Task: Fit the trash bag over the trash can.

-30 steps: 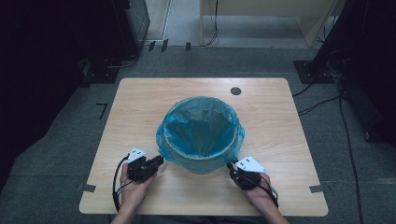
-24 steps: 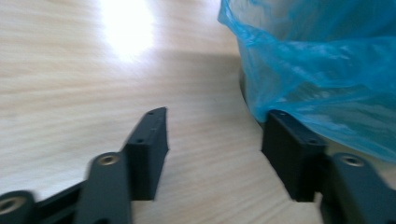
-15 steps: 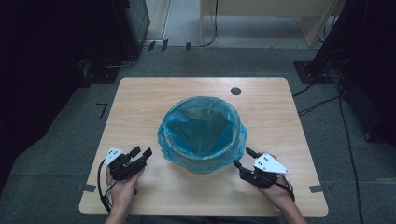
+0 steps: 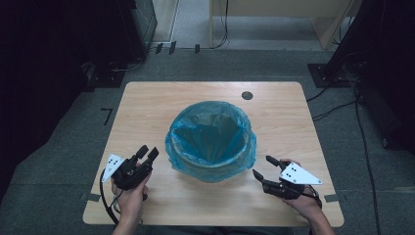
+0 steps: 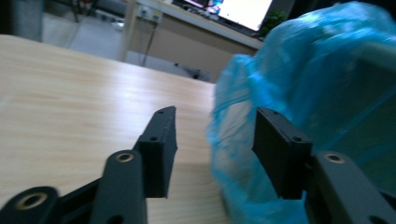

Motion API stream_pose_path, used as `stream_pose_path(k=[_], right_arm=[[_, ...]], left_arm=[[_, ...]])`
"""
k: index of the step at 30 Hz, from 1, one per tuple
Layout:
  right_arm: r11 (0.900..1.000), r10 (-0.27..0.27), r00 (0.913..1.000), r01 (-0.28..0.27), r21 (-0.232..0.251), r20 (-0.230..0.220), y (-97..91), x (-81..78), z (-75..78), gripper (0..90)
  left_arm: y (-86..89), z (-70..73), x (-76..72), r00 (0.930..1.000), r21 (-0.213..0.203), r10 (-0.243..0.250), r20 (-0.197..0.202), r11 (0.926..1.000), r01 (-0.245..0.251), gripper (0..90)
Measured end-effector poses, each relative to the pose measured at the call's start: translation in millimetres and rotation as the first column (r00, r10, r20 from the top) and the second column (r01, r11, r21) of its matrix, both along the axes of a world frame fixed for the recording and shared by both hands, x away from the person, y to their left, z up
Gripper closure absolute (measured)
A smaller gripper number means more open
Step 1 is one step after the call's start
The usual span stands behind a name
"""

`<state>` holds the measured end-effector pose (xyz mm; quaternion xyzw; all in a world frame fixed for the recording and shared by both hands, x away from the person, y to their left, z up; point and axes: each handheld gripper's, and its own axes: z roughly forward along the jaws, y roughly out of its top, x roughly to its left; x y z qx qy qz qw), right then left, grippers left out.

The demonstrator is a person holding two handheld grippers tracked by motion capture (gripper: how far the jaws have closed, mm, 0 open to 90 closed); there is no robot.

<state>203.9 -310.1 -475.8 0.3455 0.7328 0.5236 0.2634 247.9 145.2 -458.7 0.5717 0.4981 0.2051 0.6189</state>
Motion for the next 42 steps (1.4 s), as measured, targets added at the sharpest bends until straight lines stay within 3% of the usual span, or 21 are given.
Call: stream_pose_path(k=[3, 5, 9, 11, 12, 14, 16, 18, 20, 24, 26, 28, 29, 32, 35, 39, 42], right_arm=[[0.9999, 0.0, 1.0, 0.0, 0.013, 0.0, -0.9, 0.1, 0.5, 27.7], [0.9995, -0.005, 0.9999, 0.005, 0.033, 0.011, -2.2, 0.4, 2.5, 30.8], [0.989, -0.101, 0.9935, 0.094, 0.114, 0.053, -2.2, 5.5, 15.5, 53.8], [0.978, -0.179, 0.9806, 0.168, 0.123, 0.08, 4.0, 14.3, 24.8, 66.2], [0.9694, -0.225, 0.9702, 0.214, 0.12, 0.09, 8.7, 20.2, 29.2, 70.9], [0.9367, -0.342, 0.9364, 0.333, 0.107, 0.078, 21.3, 36.0, 35.1, 77.1], [0.9245, -0.365, 0.9281, 0.351, 0.149, 0.076, 32.3, 50.5, 35.8, 81.0], [0.9168, -0.379, 0.9229, 0.365, 0.163, 0.067, 45.0, 64.2, 32.5, 84.7], [0.9187, -0.367, 0.9292, 0.354, 0.175, 0.045, 53.9, 71.4, 28.4, 86.6], [0.9413, -0.305, 0.952, 0.297, 0.161, 0.027, 69.1, 75.6, 17.0, 90.0], [0.9376, -0.315, 0.9489, 0.309, 0.159, 0.013, 73.6, 74.6, 11.1, 90.0], [0.9239, -0.33, 0.9433, 0.331, 0.192, -0.039, 74.2, 74.5, 1.6, 90.0], [0.9229, -0.333, 0.9412, 0.338, 0.185, -0.054, 75.2, 74.5, -2.8, 90.0], [0.9249, -0.348, 0.9336, 0.357, 0.131, -0.085, 79.5, 74.9, -20.9, 90.0], [0.9315, -0.339, 0.9354, 0.349, 0.103, -0.1, 79.2, 74.9, -30.9, 90.0], [0.9377, -0.33, 0.9384, 0.338, 0.078, -0.102, 75.4, 74.0, -30.4, 90.0], [0.9256, -0.36, 0.9295, 0.367, 0.094, -0.079, 65.3, 72.5, -21.2, 90.0]], left_arm=[[-14.0, 0.7, 7.9, 0.9995, 0.03, -0.026, -0.02, 0.9992, 0.027, 36.8], [-17.9, -2.8, 13.0, 0.9982, 0.042, -0.036, -0.049, 0.9984, 0.038, 36.0], [-21.7, -9.1, 23.1, 0.9947, 0.043, -0.049, -0.09, 0.9976, 0.053, 53.0], [-24.0, -9.6, 29.1, 0.9933, 0.042, -0.031, -0.112, 0.9985, 0.036, 59.8], [-25.9, -8.6, 32.1, 0.9917, 0.041, -0.004, -0.128, 0.9991, 0.009, 63.7], [-29.2, -5.1, 37.7, 0.9902, 0.01, 0.033, -0.136, 0.9994, -0.033, 65.5], [-33.8, -1.1, 41.3, 0.9913, -0.006, 0.056, -0.119, 0.9983, -0.057, 66.9], [-40.0, 0.3, 43.3, 0.9932, 0.011, 0.057, -0.101, 0.9983, -0.056, 68.3], [-47.2, -2.4, 44.7, 0.9936, 0.042, 0.043, -0.104, 0.9984, -0.039, 70.6], [-64.2, -12.1, 44.6, 0.9917, 0.121, -0.004, -0.128, 0.9924, 0.019, 79.8], [-74.4, -16.7, 44.0, 0.9892, 0.184, 0.03, -0.144, 0.983, -0.003, 87.2], [-79.0, -20.2, 45.4, 0.9849, 0.193, 0.045, -0.167, 0.9811, -0.012, 89.0], [-80.4, -22.2, 47.2, 0.9811, 0.197, 0.048, -0.188, 0.9804, -0.01, 89.1], [-83.6, -30.9, 53.0, 0.9665, 0.213, 0.046, -0.252, 0.977, 0.009, 89.0], [-82.3, -39.2, 56.8, 0.9532, 0.21, 0.037, -0.3, 0.9772, 0.029, 85.8], [-73.9, -41.4, 57.6, 0.9486, 0.183, 0.037, -0.314, 0.9829, 0.022, 68.8], [-58.1, -35.3, 51.9, 0.9567, 0.152, 0.072, -0.282, 0.9879, -0.03, 66.5]])
